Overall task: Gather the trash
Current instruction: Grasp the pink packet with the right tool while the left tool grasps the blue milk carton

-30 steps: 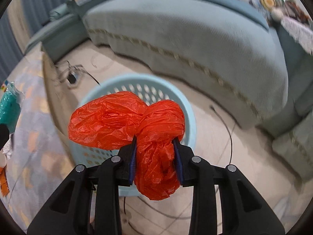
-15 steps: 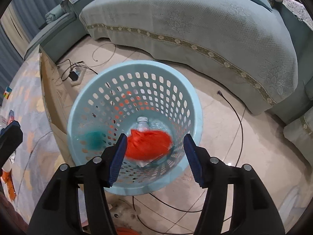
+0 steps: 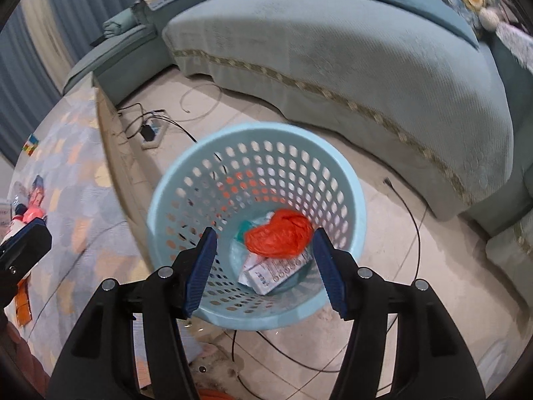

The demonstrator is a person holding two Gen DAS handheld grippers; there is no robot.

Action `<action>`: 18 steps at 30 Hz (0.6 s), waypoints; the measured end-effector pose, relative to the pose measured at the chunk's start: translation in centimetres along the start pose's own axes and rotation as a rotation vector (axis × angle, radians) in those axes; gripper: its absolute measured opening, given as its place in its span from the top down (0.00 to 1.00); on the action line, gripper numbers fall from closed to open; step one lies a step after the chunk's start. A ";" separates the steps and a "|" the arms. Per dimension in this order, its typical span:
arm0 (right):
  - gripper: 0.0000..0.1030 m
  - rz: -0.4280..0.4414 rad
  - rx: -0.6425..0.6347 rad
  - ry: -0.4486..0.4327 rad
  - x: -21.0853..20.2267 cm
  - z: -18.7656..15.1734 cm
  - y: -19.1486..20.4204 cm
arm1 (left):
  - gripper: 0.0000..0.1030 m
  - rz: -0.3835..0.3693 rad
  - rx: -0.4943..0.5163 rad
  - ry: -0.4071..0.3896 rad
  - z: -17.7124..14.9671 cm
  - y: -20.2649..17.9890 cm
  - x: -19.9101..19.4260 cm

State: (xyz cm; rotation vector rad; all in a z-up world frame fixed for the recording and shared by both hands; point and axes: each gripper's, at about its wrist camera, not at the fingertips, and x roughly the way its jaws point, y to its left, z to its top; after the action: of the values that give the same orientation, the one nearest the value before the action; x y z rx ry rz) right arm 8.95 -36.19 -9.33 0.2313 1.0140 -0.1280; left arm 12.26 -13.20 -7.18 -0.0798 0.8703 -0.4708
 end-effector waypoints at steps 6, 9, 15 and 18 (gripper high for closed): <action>0.45 0.052 -0.071 -0.072 -2.1 0.1 2.9 | 0.37 0.047 -0.085 -0.055 -0.4 3.7 -3.7; 0.45 0.088 -0.103 -0.098 -2.9 0.0 4.7 | 0.37 0.077 -0.132 -0.087 -0.7 5.8 -5.6; 0.45 0.180 -0.222 -0.146 -4.3 0.0 10.6 | 0.37 0.182 -0.193 -0.170 -1.0 10.3 -10.4; 0.45 0.221 -0.304 -0.166 -4.8 -0.1 14.6 | 0.37 0.264 -0.206 -0.209 -1.1 13.2 -13.1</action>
State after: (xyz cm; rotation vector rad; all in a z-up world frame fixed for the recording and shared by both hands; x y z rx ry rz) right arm 9.45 -22.03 -3.32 0.0521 0.8236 0.2043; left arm 9.01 4.35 -1.90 -0.1968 0.7087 -0.1220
